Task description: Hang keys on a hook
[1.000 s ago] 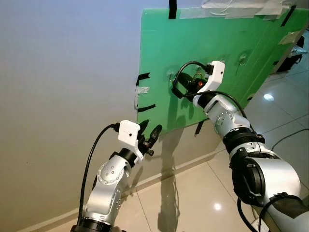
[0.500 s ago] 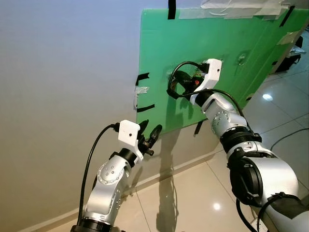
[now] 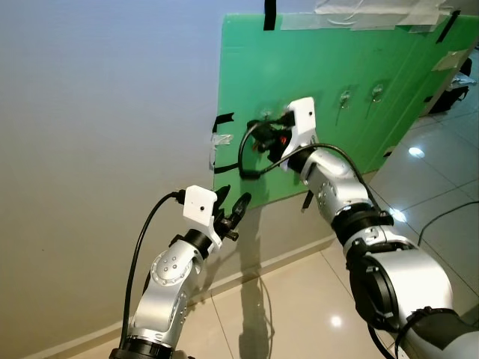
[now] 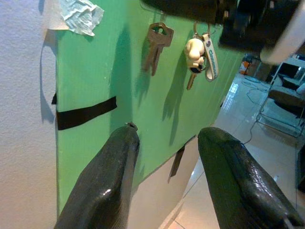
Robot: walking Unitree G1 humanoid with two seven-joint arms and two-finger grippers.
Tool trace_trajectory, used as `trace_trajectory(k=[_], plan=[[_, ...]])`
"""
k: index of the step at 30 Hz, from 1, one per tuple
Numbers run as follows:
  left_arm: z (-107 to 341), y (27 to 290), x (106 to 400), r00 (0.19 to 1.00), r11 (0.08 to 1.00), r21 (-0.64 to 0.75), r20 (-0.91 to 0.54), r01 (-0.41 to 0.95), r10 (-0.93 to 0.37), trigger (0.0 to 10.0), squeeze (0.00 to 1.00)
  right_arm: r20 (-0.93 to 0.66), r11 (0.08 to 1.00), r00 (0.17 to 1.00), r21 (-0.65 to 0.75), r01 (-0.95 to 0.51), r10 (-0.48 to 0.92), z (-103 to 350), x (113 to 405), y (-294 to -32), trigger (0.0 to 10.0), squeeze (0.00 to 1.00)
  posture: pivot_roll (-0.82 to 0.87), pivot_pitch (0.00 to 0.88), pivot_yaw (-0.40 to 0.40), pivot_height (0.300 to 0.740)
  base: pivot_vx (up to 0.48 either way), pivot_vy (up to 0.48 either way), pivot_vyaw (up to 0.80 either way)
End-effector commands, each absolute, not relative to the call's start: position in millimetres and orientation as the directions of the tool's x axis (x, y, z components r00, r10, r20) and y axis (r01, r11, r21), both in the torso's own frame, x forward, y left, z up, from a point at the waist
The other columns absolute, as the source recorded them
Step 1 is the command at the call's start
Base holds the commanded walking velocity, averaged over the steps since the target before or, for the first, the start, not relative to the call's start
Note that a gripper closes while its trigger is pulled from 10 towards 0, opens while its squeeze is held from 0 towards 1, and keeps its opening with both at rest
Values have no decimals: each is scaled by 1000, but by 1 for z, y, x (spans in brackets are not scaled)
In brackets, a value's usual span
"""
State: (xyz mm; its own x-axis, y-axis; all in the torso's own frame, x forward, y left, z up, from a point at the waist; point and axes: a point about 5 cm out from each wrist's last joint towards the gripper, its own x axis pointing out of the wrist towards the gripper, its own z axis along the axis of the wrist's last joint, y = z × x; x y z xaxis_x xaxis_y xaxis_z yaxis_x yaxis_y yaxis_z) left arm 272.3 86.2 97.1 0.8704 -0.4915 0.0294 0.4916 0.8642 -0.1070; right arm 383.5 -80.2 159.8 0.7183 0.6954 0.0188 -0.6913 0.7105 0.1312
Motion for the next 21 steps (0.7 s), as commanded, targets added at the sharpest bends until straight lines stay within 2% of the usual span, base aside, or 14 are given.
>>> trace_trajectory(k=[1, 7, 8, 9, 10, 11, 12, 13, 21], plan=[[100, 83, 274, 866, 860, -97, 36, 500, -499, 10000, 0, 12, 706, 709, 79, -704, 705, 160, 382, -84, 0, 0, 20, 0, -88, 740, 0, 0, 0], [100, 83, 274, 864, 859, -96, 34, 503, -502, 10000, 0, -47, 723, 721, 19, -691, 691, 147, 379, -89, 0, 0, 19, 0, -85, 740, 0, 0, 0], [100, 83, 274, 864, 859, -96, 34, 503, -502, 10000, 0, -58, 732, 730, 7, -682, 681, 145, 379, -90, 3020, 0, 18, 0, -85, 740, 0, 0, 0], [100, 83, 274, 864, 859, -96, 34, 503, -502, 10000, 0, -64, 734, 732, 6, -680, 678, 144, 378, -91, 8353, 0, 18, 0, -85, 740, 0, 0, 0], [99, 83, 274, 864, 859, -96, 33, 503, -503, 10000, 0, -66, 734, 732, 8, -679, 678, 143, 378, -92, 10000, 0, 18, 0, -85, 740, 0, 0, 0], [99, 83, 274, 863, 858, -97, 33, 504, -504, 10000, 0, -62, 734, 732, 17, -679, 678, 142, 378, -92, 10000, 898, 17, 0, -85, 740, 0, 0, 0], [99, 83, 274, 863, 858, -97, 33, 505, -504, 10000, 0, -60, 737, 735, 20, -676, 676, 142, 378, -93, 10000, 898, 17, 0, -85, 740, 0, 0, 0], [99, 82, 274, 863, 858, -97, 33, 505, -504, 10000, 0, -56, 744, 742, 24, -668, 668, 143, 378, -94, 10000, 1000, 15, 0, -85, 740, 0, 0, 0], [99, 81, 273, 863, 857, -100, 34, 505, -504, 10000, 0, 22, 799, 811, 159, -580, 584, 152, 384, -110, 10000, 1000, 12, 0, -87, 740, 0, 0, 0]])
